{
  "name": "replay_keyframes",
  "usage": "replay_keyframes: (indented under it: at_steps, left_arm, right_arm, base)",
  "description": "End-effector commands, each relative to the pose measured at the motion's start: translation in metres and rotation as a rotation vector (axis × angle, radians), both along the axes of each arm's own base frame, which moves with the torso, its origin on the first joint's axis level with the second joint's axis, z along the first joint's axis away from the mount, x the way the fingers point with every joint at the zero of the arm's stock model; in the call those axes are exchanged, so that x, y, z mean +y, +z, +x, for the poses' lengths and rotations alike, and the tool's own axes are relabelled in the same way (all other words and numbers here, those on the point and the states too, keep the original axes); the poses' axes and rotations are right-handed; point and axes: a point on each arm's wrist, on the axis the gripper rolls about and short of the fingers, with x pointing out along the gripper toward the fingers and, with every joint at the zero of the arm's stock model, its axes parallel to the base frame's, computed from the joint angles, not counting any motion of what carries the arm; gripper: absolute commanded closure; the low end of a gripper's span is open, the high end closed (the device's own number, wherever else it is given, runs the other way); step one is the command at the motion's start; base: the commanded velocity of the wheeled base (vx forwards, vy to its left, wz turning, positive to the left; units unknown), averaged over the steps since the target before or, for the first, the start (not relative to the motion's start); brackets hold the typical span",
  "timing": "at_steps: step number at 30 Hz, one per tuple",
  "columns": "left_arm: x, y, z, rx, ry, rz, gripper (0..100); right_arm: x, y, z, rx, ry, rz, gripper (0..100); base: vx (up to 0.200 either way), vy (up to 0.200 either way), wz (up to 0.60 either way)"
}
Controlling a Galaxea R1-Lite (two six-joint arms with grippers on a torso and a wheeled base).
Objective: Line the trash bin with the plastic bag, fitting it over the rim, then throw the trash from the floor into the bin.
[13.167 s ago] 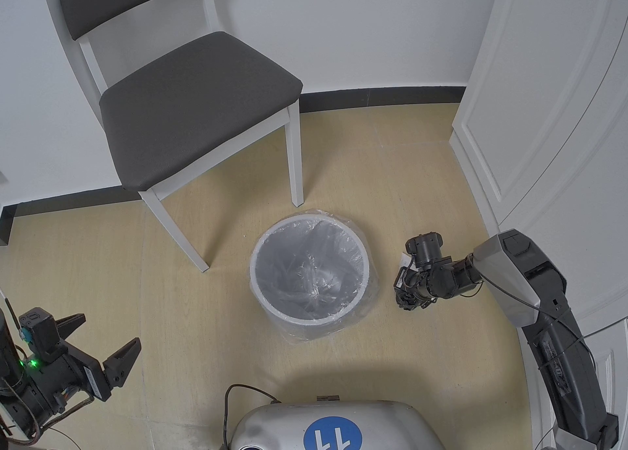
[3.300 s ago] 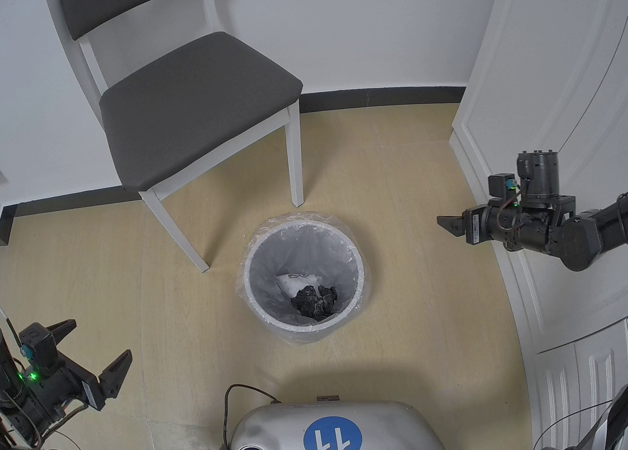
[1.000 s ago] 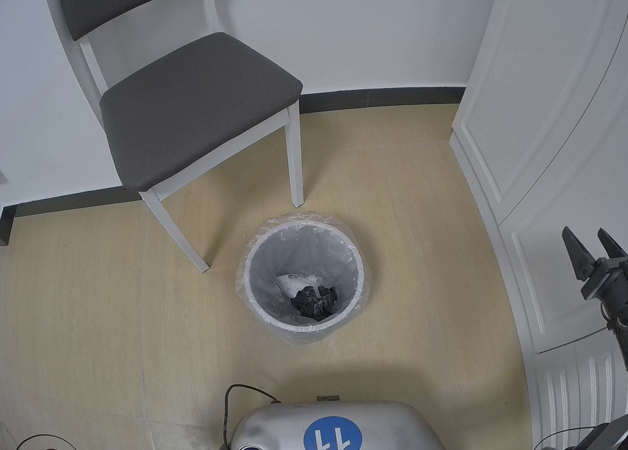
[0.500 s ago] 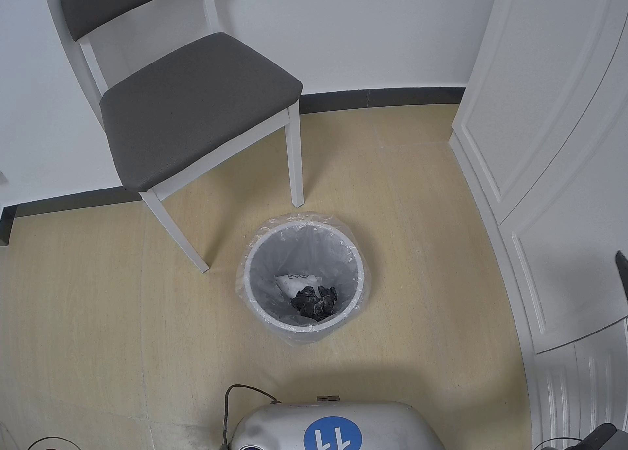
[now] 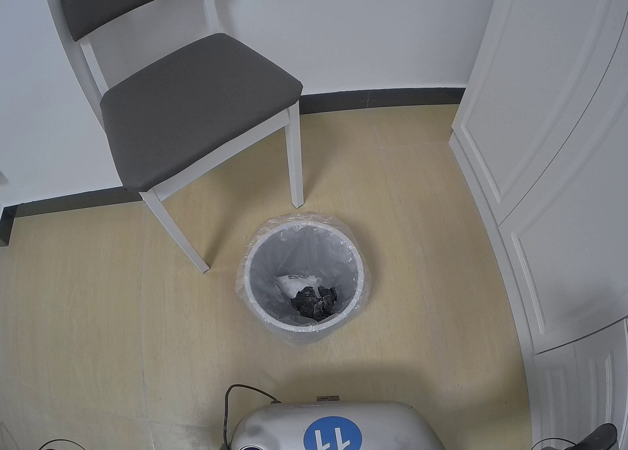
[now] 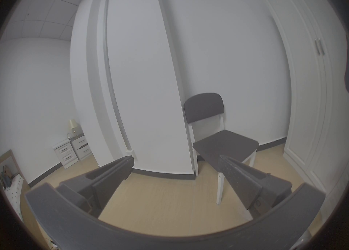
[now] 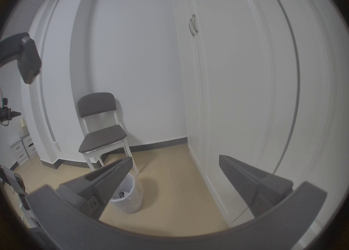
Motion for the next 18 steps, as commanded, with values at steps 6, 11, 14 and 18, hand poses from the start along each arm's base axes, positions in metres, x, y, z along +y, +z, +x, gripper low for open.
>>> replay_keyframes:
  at_steps: [6, 11, 14, 18]
  left_arm:
    - [0.004, 0.006, -0.026, -0.107, -0.019, -0.004, 0]
    - [0.004, 0.003, -0.028, -0.114, -0.022, -0.003, 0]
    - [0.003, 0.002, -0.03, -0.115, -0.027, -0.003, 0]
    - [0.001, -0.008, -0.04, -0.067, 0.0, 0.002, 0]
  right_arm:
    - [0.0, 0.006, -0.022, -0.151, -0.016, -0.129, 0]
    - [0.0, 0.005, -0.021, -0.164, -0.064, -0.26, 0]
    - [0.0, 0.001, -0.016, -0.197, -0.139, -0.479, 0]
    - [0.002, -0.008, -0.008, -0.208, -0.126, -0.596, 0]
  base:
    - [0.0, 0.0, 0.0]
    - [0.0, 0.0, 0.0]
    - [0.0, 0.0, 0.0]
    - [0.0, 0.0, 0.0]
